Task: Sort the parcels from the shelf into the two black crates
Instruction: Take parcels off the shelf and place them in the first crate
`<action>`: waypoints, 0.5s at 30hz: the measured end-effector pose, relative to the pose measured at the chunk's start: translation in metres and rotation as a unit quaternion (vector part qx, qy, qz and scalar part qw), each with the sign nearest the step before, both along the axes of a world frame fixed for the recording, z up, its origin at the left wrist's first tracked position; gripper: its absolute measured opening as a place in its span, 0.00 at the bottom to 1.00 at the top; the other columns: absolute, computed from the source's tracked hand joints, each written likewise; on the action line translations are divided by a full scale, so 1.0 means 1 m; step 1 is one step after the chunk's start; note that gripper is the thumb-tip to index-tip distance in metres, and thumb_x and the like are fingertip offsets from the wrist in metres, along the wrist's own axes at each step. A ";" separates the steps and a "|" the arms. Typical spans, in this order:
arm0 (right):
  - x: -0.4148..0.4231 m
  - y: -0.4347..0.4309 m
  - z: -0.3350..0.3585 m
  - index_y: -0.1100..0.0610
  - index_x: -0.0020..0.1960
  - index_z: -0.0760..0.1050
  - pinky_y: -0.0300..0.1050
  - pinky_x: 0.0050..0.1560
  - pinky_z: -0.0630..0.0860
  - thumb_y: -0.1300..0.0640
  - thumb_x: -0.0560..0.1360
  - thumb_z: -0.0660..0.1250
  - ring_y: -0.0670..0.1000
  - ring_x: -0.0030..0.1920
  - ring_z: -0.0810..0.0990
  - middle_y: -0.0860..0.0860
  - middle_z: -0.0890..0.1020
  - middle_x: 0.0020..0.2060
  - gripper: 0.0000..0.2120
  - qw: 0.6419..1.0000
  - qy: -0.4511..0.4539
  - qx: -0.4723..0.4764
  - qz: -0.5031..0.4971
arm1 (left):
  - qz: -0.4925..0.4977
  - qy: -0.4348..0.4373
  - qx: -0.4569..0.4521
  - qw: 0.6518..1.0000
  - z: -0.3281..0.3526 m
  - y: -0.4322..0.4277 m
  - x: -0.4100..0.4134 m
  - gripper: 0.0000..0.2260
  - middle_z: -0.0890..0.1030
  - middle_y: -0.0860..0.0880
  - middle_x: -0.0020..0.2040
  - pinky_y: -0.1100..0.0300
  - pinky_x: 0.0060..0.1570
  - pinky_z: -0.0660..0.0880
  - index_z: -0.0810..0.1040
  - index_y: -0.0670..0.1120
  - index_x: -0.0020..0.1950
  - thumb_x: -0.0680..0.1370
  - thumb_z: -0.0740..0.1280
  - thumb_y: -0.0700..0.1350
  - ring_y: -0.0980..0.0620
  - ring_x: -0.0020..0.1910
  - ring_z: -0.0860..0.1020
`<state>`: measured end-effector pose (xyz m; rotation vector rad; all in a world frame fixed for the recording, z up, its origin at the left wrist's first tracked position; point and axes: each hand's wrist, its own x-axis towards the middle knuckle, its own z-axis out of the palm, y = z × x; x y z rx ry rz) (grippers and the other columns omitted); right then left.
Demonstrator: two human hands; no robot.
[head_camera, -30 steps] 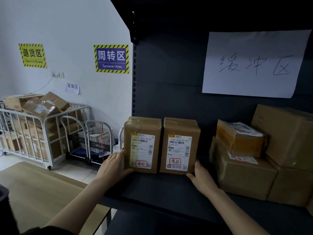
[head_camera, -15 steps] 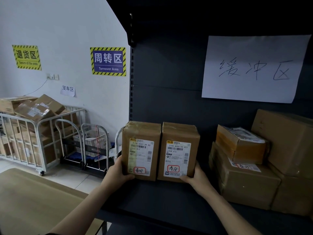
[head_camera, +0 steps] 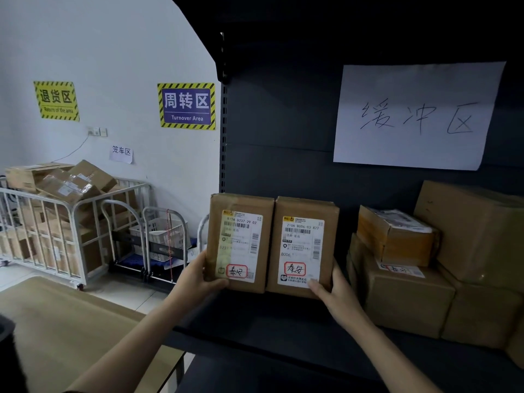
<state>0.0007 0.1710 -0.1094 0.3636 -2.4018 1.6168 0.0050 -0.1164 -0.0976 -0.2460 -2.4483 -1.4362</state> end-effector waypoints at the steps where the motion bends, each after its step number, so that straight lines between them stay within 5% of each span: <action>1: 0.003 0.001 0.003 0.49 0.74 0.56 0.38 0.63 0.66 0.56 0.75 0.67 0.42 0.65 0.69 0.43 0.72 0.64 0.32 1.000 0.007 0.002 0.000 | 0.001 0.001 -0.004 1.000 0.002 0.000 0.002 0.25 0.78 0.58 0.49 0.72 0.42 0.74 0.68 0.60 0.51 0.68 0.75 0.36 0.61 0.47 0.78; 6: 0.018 0.007 0.015 0.48 0.75 0.53 0.40 0.64 0.65 0.56 0.75 0.67 0.43 0.65 0.69 0.43 0.72 0.64 0.34 1.000 0.024 0.009 0.006 | 0.006 -0.007 -0.006 1.000 0.009 0.003 0.015 0.24 0.78 0.58 0.49 0.72 0.45 0.72 0.69 0.50 0.58 0.68 0.75 0.38 0.60 0.48 0.78; 15: 0.044 0.024 0.022 0.48 0.75 0.54 0.38 0.63 0.65 0.56 0.76 0.66 0.43 0.65 0.68 0.44 0.71 0.65 0.33 1.000 0.013 0.001 0.021 | 0.015 0.003 -0.015 1.000 0.014 0.018 0.037 0.24 0.80 0.56 0.51 0.61 0.53 0.75 0.69 0.56 0.56 0.68 0.75 0.39 0.56 0.51 0.79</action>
